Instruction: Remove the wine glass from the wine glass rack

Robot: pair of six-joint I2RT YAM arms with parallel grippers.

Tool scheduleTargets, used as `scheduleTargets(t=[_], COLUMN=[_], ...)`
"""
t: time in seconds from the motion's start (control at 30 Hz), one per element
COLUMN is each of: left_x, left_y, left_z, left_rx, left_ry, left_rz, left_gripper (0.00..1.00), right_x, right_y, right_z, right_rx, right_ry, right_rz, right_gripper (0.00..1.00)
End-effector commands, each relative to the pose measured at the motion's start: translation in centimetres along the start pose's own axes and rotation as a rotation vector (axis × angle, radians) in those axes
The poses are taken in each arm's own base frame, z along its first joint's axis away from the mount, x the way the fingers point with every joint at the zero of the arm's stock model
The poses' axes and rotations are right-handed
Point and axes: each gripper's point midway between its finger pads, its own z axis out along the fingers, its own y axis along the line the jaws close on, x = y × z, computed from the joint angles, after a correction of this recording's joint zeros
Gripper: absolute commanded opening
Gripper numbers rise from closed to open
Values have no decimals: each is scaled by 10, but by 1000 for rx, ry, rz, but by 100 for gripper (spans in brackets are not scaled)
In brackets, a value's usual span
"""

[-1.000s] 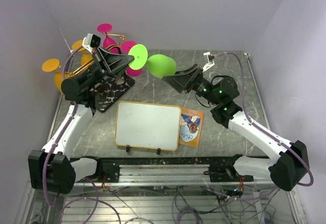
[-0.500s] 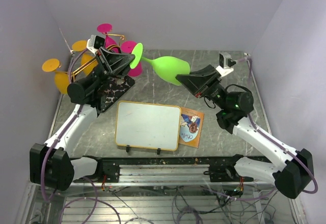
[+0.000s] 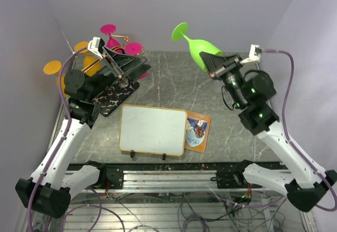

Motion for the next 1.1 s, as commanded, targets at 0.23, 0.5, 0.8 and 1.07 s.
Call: scheduleTargets(t=[0.23, 0.5, 0.8, 1.07], left_x=[-33, -49, -57, -77], left_y=[54, 61, 64, 64], left_z=[-21, -32, -32, -41], left_rx=[-523, -663, -711, -814], left_ry=[-85, -105, -103, -149], left_rz=[329, 418, 455, 543], left_gripper=[92, 91, 90, 91], right_x=[104, 110, 131, 136], right_y=[-188, -238, -279, -308], right_z=[-12, -32, -38, -29], right_rx=[751, 854, 875, 901], right_ry=[654, 944, 1130, 1176], right_rz=[-507, -653, -638, -624], right_gripper=[0, 0, 2, 6])
